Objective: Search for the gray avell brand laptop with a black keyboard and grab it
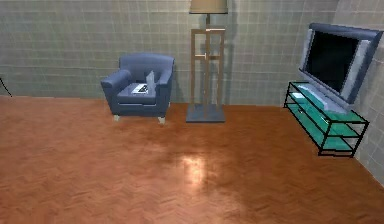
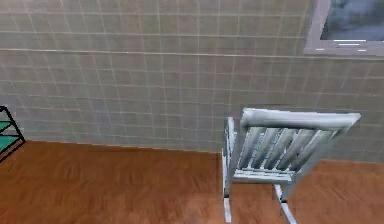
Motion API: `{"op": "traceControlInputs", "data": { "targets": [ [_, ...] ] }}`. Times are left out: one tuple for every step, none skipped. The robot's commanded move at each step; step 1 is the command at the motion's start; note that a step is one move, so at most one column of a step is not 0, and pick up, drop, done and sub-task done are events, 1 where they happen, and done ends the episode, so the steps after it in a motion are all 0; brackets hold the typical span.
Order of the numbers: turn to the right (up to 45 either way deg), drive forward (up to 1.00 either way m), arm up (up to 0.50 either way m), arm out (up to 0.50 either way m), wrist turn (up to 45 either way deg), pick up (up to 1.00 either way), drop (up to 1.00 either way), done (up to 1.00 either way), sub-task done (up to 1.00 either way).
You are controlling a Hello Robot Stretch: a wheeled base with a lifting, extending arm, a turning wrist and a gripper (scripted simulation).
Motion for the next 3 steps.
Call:
{"op": "traceControlInputs", "data": {
  "targets": [
    [0.0, 1.0, 0.0, 0.0, 0.0, 0.0, 0.0, 0.0, 0.0],
    [0.0, 0.9, 0.0, 0.0, 0.0, 0.0, 0.0, 0.0, 0.0],
    [-45.0, 0.0, 0.0, 0.0, 0.0, 0.0, 0.0, 0.0, 0.0]
  ]
}}
